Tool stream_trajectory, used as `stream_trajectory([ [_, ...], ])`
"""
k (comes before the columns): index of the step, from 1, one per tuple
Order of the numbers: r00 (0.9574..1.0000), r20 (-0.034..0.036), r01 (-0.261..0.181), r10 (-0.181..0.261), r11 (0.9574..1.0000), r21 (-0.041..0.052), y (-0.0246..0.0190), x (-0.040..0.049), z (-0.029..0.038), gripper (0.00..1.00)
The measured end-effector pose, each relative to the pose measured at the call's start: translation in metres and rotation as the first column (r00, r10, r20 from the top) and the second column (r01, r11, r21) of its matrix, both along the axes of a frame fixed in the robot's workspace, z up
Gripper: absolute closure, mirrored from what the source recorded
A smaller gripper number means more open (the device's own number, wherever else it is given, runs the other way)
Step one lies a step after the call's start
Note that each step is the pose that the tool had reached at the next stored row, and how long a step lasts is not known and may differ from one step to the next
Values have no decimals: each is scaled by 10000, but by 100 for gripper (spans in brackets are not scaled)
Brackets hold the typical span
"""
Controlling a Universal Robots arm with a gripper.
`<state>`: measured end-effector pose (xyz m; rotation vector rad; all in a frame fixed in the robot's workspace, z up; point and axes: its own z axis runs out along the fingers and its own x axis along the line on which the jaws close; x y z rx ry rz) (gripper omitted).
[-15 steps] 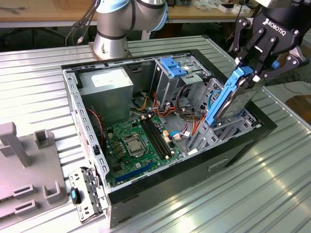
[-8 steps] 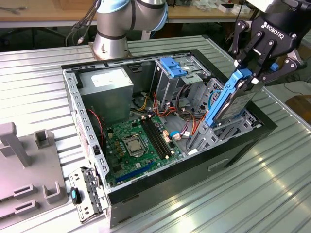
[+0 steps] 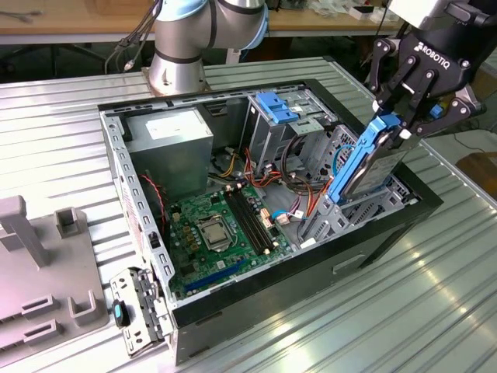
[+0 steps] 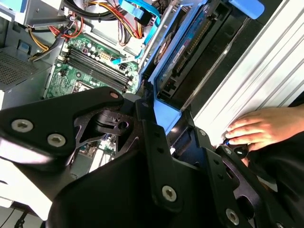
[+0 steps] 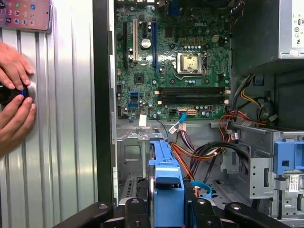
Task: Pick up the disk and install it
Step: 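Insert the disk into the insertion slot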
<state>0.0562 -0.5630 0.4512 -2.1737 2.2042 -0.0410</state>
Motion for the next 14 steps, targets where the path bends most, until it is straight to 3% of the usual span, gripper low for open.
stream_trajectory([
  [14, 10000, -13, 1, -1, 10000, -4, -4, 12, -63, 63],
])
